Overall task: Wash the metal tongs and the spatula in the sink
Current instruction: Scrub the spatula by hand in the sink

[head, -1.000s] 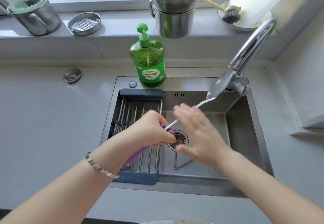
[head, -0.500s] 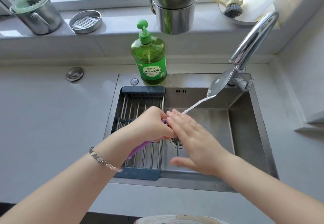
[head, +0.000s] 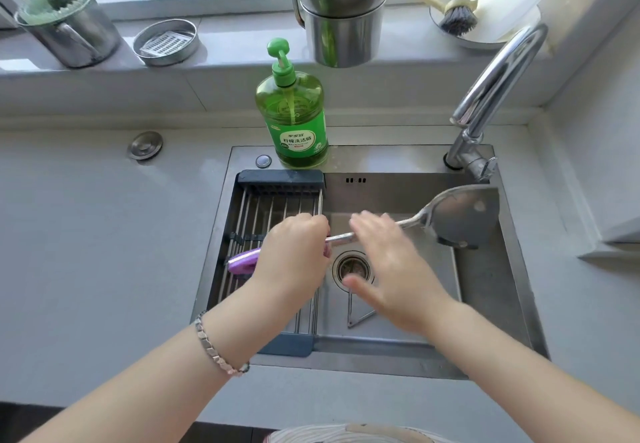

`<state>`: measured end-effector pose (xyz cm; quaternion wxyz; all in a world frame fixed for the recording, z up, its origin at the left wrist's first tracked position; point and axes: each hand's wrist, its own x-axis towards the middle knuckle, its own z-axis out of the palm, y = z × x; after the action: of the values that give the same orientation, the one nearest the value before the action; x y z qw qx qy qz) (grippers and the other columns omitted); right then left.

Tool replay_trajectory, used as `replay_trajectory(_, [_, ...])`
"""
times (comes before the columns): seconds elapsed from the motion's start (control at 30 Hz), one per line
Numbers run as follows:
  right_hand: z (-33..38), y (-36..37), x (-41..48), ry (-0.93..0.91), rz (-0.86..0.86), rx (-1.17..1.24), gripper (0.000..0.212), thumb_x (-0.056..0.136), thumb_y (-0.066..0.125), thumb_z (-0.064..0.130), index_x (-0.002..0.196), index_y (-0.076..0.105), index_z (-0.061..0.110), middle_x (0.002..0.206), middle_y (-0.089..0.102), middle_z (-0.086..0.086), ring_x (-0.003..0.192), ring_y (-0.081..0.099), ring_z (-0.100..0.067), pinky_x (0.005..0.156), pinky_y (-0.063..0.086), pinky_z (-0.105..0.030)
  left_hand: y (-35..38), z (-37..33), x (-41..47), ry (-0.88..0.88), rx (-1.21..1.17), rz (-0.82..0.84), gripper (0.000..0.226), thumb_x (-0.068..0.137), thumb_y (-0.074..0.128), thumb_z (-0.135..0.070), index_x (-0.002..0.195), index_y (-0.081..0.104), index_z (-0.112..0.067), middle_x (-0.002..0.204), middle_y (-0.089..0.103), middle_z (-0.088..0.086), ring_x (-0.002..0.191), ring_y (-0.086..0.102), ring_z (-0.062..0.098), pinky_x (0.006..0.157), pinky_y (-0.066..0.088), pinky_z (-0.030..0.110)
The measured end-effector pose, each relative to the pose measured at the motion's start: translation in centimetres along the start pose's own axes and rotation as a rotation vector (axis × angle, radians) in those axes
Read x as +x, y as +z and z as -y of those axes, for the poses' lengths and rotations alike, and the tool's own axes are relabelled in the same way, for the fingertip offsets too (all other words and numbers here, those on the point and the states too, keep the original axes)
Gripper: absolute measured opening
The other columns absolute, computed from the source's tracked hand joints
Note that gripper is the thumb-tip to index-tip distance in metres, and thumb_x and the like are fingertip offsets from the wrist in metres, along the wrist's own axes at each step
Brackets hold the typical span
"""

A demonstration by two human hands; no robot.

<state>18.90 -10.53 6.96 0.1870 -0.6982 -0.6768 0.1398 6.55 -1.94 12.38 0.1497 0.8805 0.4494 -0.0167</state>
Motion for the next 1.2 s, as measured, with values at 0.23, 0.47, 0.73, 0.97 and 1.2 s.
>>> replay_trajectory(0.23, [-0.8, 1.0, -0.6, 0.123, -0.068, -0.022, 0.11, 0.075, -0.007, 0.08, 0.147, 0.016, 0.001, 0.156, 0.013, -0.013, 0.145, 0.005, -0.021, 0.116, -0.008, -0.028, 0.4, 0.1, -0.4, -0.046, 0.198, 0.029, 0.024, 0.094, 0.045, -0.024, 0.113, 0.057, -0.014, 0.111, 0.056, 0.004, 0.098, 0.058, 0.025, 0.073, 0.041, 0.03])
replay_trajectory(0.47, [-0.8, 1.2, -0.2, 0.061, -0.043, 0.023, 0.101, 0.082, 0.002, 0.075, 0.144, 0.027, -0.001, 0.152, 0.024, -0.015, 0.143, 0.015, -0.021, 0.116, -0.003, -0.029, 0.6, -0.3, -0.3, -0.074, 0.083, 0.091, 0.021, 0.091, 0.052, -0.022, 0.108, 0.06, -0.013, 0.106, 0.056, 0.004, 0.094, 0.059, 0.025, 0.077, 0.044, 0.031])
replay_trajectory(0.73, [-0.7, 1.2, -0.1, -0.033, -0.018, -0.05, 0.09, 0.09, 0.008, 0.067, 0.137, 0.038, -0.004, 0.145, 0.039, -0.019, 0.138, 0.022, -0.025, 0.114, 0.007, -0.035, 0.3, 0.0, -0.3, -0.177, -0.236, 0.175, 0.012, 0.08, 0.061, -0.012, 0.086, 0.069, -0.005, 0.082, 0.065, 0.007, 0.079, 0.062, 0.024, 0.069, 0.053, 0.033])
replay_trajectory(0.97, [-1.2, 1.6, -0.5, -0.116, -0.024, -0.112, 0.077, 0.092, 0.012, 0.065, 0.142, 0.022, 0.007, 0.15, 0.03, -0.012, 0.142, 0.011, -0.016, 0.116, 0.005, -0.033, 0.4, 0.3, 0.1, -0.228, -0.426, 0.241, 0.012, 0.075, 0.064, -0.007, 0.076, 0.068, 0.004, 0.065, 0.066, 0.017, 0.05, 0.058, 0.018, 0.057, 0.057, 0.034])
replay_trajectory(1.2, [-2.5, 1.7, -0.3, -0.212, -0.053, -0.169, 0.079, 0.092, 0.015, 0.062, 0.141, 0.027, 0.001, 0.148, 0.031, -0.013, 0.14, 0.019, -0.019, 0.115, 0.008, -0.032, 0.1, 0.8, 0.4, -0.222, -0.381, 0.206, 0.014, 0.075, 0.066, -0.013, 0.073, 0.068, 0.0, 0.056, 0.056, 0.004, 0.053, 0.055, 0.021, 0.054, 0.053, 0.032])
